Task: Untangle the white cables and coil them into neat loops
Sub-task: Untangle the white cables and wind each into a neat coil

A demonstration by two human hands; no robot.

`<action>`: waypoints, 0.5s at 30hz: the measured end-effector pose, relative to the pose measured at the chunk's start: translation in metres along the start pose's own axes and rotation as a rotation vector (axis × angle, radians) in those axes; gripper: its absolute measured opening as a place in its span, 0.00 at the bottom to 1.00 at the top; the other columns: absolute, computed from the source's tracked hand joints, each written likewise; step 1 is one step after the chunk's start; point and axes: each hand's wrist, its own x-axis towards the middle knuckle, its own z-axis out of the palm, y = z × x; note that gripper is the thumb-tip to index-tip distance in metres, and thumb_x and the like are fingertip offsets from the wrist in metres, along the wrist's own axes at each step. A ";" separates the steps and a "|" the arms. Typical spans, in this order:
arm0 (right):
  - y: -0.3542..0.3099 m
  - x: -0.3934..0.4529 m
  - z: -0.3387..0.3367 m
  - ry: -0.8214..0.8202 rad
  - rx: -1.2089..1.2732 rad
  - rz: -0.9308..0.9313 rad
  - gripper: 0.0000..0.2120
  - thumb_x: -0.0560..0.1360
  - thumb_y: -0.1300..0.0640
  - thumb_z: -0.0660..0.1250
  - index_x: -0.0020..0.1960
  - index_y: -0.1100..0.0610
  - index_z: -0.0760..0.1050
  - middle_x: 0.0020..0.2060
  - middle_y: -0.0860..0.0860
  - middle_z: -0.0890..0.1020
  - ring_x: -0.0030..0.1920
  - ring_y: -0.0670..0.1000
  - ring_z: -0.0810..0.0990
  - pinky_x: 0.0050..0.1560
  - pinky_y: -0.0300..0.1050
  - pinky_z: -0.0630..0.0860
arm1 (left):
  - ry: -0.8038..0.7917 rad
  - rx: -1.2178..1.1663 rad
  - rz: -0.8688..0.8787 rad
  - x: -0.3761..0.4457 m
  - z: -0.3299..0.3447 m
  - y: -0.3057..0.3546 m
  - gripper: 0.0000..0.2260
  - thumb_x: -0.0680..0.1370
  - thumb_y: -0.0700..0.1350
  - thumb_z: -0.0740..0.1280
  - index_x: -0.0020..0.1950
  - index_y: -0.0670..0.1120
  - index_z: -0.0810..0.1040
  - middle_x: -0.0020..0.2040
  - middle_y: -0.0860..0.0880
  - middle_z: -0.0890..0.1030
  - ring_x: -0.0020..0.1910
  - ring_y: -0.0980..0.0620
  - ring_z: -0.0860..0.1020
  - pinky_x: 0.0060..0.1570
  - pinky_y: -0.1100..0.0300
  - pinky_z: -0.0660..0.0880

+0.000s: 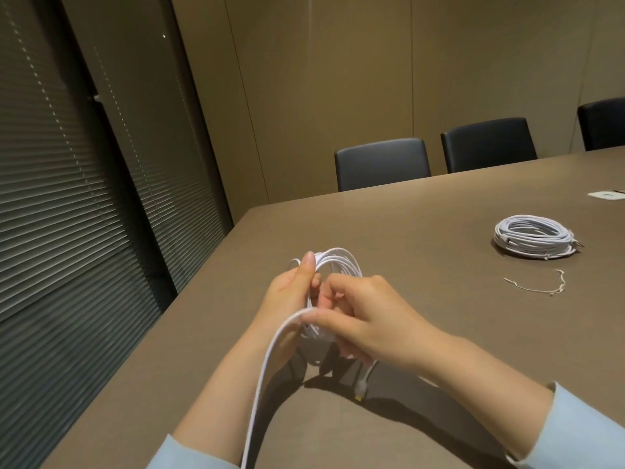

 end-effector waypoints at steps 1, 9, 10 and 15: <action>0.001 0.001 0.000 0.050 -0.067 -0.057 0.13 0.78 0.49 0.66 0.39 0.55 0.69 0.25 0.49 0.80 0.23 0.47 0.76 0.30 0.37 0.71 | -0.032 -0.006 -0.006 0.000 0.000 -0.001 0.21 0.79 0.58 0.61 0.43 0.39 0.73 0.35 0.38 0.72 0.35 0.44 0.73 0.34 0.57 0.71; 0.010 0.015 -0.012 0.213 0.631 0.201 0.15 0.83 0.55 0.55 0.41 0.60 0.70 0.22 0.58 0.74 0.16 0.49 0.65 0.19 0.36 0.66 | -0.070 -0.048 -0.019 -0.004 -0.001 0.007 0.18 0.82 0.54 0.57 0.37 0.44 0.66 0.41 0.31 0.81 0.41 0.33 0.82 0.47 0.45 0.81; 0.009 0.015 -0.014 0.190 0.704 0.244 0.15 0.84 0.56 0.55 0.41 0.62 0.70 0.22 0.57 0.75 0.15 0.48 0.65 0.20 0.37 0.68 | -0.077 -0.016 -0.016 -0.005 -0.001 0.007 0.19 0.82 0.54 0.57 0.38 0.43 0.68 0.42 0.32 0.82 0.42 0.32 0.82 0.50 0.43 0.80; 0.006 0.014 -0.014 0.049 0.833 0.386 0.18 0.83 0.56 0.56 0.41 0.65 0.75 0.22 0.53 0.73 0.17 0.46 0.64 0.30 0.44 0.70 | -0.196 0.000 -0.024 -0.013 0.009 0.006 0.24 0.83 0.53 0.55 0.46 0.34 0.77 0.38 0.34 0.82 0.31 0.46 0.81 0.37 0.55 0.82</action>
